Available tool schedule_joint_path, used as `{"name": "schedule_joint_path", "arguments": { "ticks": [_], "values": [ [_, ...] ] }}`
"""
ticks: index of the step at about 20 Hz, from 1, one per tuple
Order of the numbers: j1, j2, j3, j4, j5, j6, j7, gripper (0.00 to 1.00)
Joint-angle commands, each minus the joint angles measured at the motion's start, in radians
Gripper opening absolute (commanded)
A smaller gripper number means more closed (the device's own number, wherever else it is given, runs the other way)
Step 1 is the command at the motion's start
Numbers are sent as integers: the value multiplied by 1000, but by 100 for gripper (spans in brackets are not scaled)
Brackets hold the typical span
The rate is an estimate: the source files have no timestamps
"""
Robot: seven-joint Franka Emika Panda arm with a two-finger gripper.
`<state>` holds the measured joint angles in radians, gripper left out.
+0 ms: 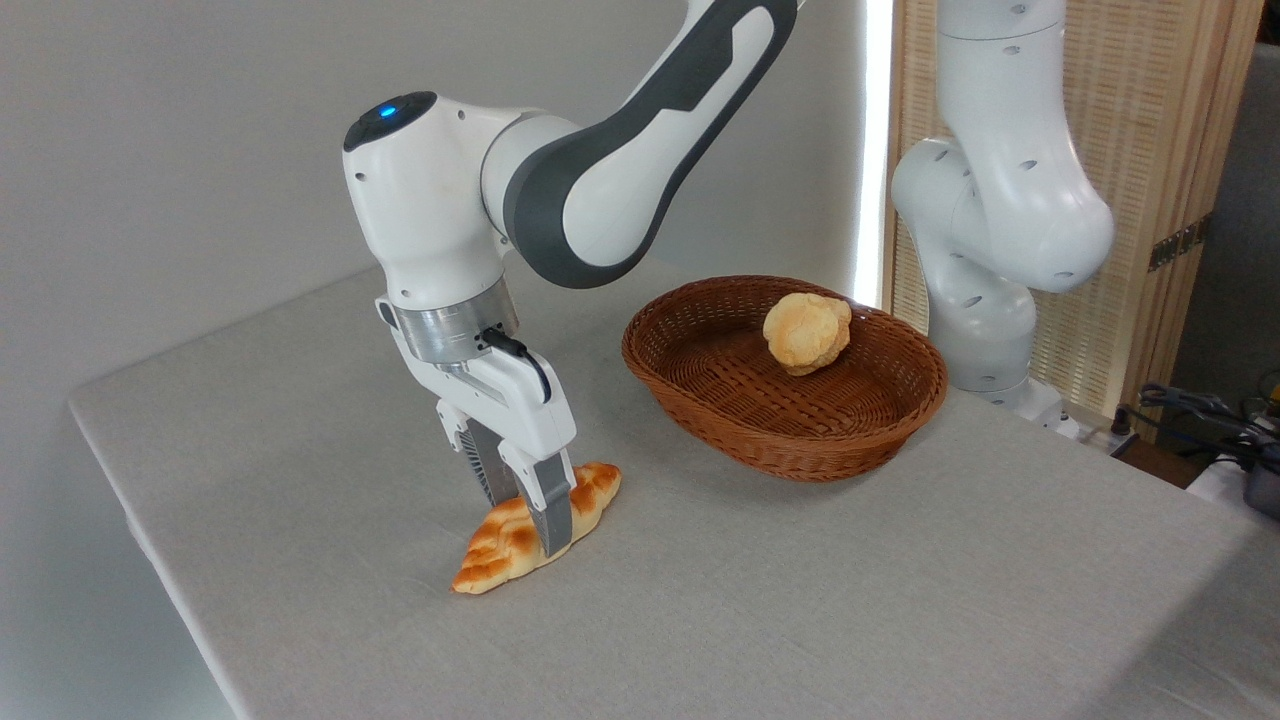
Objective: Put bread into the basket
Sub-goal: 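Lift the braided roll and carry it over the wicker basket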
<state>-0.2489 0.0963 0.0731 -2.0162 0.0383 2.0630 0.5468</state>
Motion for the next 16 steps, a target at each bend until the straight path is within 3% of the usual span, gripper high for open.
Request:
{"name": "schedule_joint_path", "arguments": {
  "ticks": [1, 7, 13, 16],
  "values": [
    [-6, 3, 8, -1, 11, 26, 13, 59],
    [-6, -9, 11, 45, 12, 20, 3, 60],
    [-4, -134, 17, 85, 11, 0, 5, 63],
    [-6, -214, 14, 85, 5, -102, 16, 63]
  ]
}}
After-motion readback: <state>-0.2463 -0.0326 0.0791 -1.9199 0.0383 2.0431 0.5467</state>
